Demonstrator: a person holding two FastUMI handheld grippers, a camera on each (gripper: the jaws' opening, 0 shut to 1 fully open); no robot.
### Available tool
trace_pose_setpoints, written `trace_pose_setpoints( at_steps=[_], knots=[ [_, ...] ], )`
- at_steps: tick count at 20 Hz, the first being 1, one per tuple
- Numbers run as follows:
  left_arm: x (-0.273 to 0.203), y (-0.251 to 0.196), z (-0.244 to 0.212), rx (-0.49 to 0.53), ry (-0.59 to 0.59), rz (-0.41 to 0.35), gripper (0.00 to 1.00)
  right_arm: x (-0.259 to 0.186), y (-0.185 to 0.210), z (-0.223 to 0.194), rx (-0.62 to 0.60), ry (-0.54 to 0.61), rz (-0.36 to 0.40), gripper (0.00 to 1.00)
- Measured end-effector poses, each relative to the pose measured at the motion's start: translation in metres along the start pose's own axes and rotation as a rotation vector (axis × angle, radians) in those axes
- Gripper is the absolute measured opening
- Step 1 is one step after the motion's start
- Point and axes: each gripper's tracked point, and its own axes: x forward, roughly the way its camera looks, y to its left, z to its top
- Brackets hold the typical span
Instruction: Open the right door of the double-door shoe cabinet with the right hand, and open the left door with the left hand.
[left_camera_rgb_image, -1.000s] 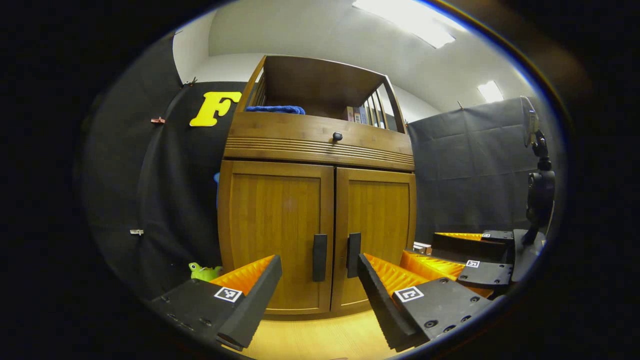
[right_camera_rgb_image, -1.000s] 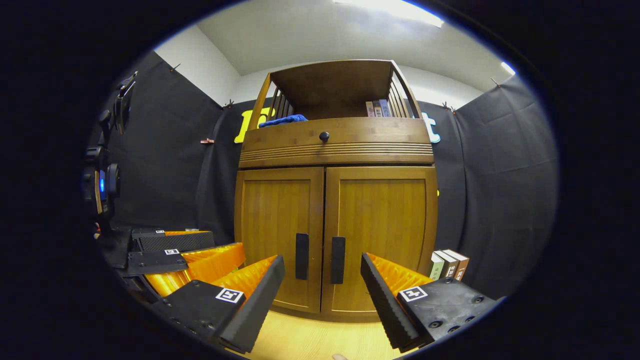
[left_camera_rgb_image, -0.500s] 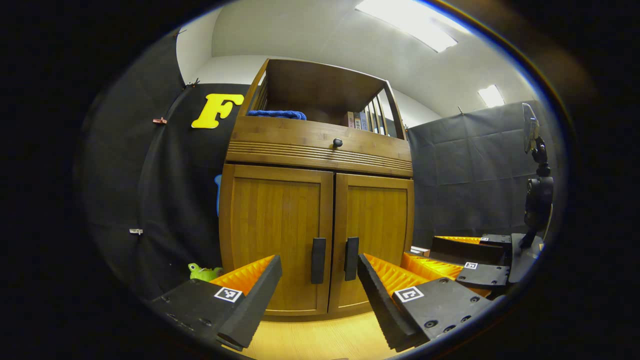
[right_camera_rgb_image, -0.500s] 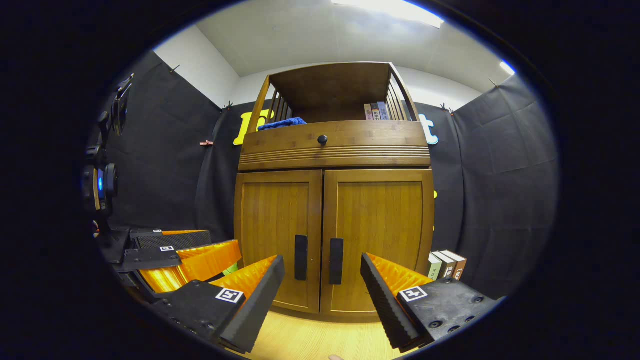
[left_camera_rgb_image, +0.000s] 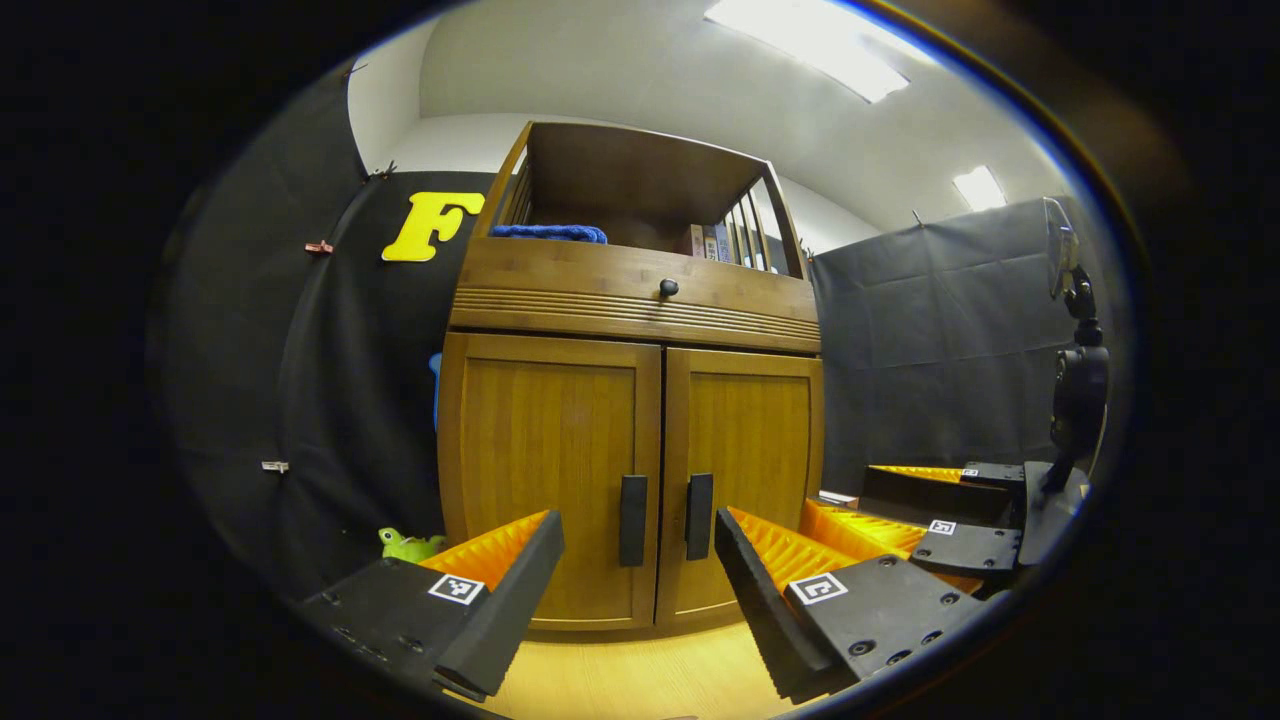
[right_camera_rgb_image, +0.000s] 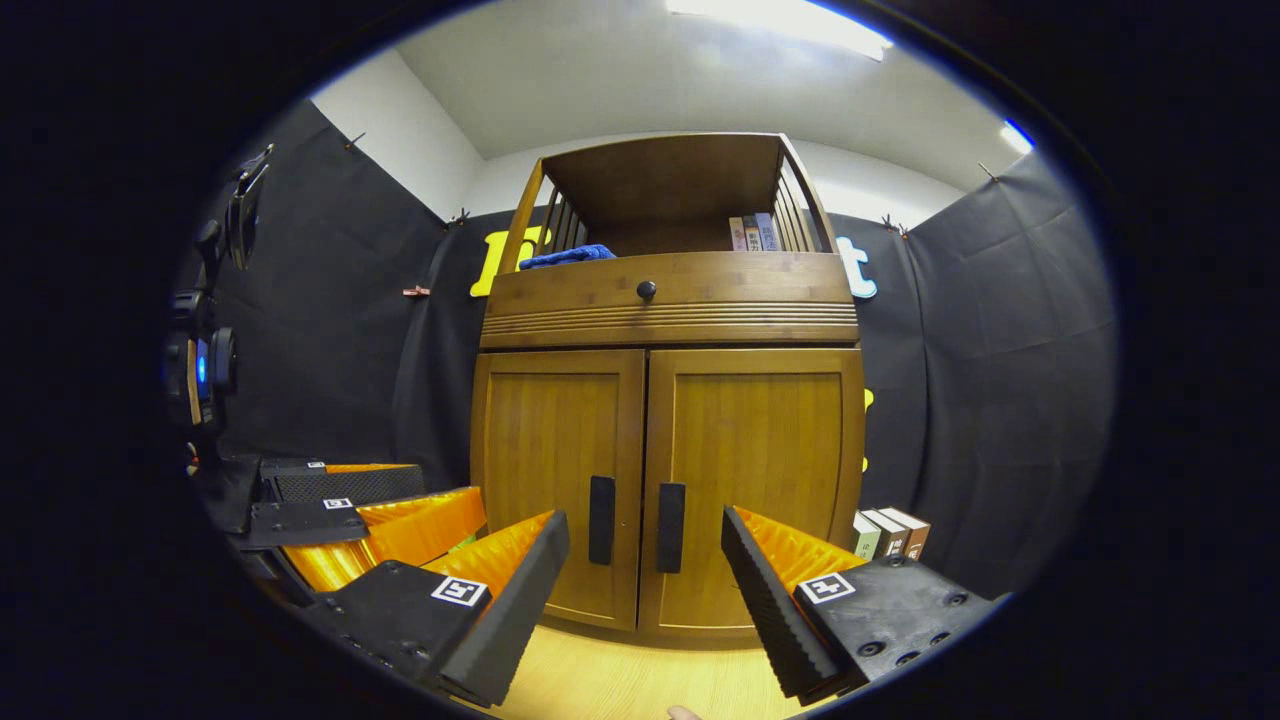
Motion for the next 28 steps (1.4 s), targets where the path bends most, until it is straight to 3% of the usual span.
trace_pose_setpoints(
  at_steps=[16, 25, 28],
  knots=[
    [-0.014, 0.006, -0.003, 0.011, -0.008, 0.013, 0.92, 0.022, 0.002, -0.011, -0.002, 0.003, 0.0, 0.97],
    [-0.014, 0.018, -0.005, 0.008, -0.014, 0.038, 0.95, 0.075, 0.006, -0.034, 0.006, 0.031, 0.017, 0.96],
    [-0.013, 0.02, -0.005, 0.007, -0.017, 0.035, 0.95, 0.097, 0.006, -0.048, 0.0, 0.051, 0.012, 0.92]
  ],
)
